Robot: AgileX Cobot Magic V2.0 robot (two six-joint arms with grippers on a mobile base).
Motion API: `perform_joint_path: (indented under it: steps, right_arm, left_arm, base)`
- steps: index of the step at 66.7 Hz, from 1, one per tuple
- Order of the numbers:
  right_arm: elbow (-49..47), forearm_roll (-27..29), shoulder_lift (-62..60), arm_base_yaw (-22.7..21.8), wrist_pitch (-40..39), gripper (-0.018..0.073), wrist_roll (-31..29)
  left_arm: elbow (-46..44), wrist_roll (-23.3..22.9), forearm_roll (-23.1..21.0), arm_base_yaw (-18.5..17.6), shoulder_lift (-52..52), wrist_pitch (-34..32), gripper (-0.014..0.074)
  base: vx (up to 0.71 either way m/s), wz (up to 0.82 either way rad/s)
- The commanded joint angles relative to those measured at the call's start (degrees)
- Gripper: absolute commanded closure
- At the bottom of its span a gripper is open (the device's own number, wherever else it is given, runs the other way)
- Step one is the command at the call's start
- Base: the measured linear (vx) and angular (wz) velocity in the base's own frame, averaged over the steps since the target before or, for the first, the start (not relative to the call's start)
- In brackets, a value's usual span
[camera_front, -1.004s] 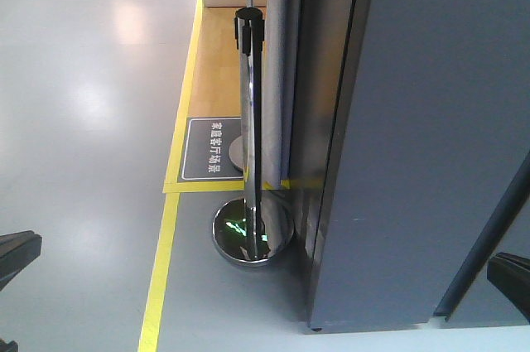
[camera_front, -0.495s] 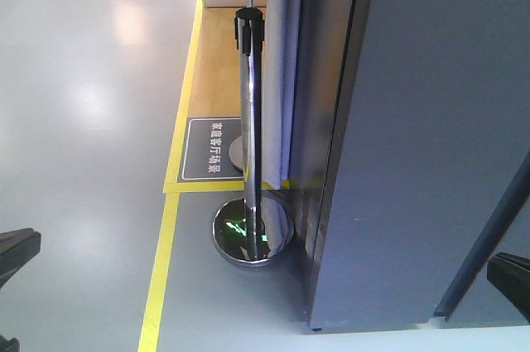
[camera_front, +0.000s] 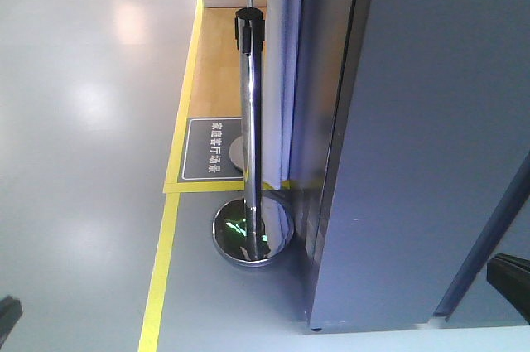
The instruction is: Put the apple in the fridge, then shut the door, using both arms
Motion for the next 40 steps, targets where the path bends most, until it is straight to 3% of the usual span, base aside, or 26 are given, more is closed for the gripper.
perform_joint_path:
  steps: [1,26,40]
  right_arm:
    - [-1.42,2.27,0.41,-0.19,-2.42,0.0564,-0.11]
    - [-1.42,2.27,0.41,-0.19,-2.42,0.0564,-0.11]
    - [-1.42,2.27,0.41,-0.19,-2.37,0.0564,-0.10]
  left_arm:
    - [3.14,-1.78,1.21,0.70,-3.69,-8.72,0.0603]
    - [3.38,-1.61,4.13,13.64,-13.37,-1.69,0.0602]
    - [3.38,-1.85,3.99,17.16,-14.23,-1.19,0.0602]
  base:
    - [0.00,0.00]
    - [0.00,0.00]
    - [0.00,0.00]
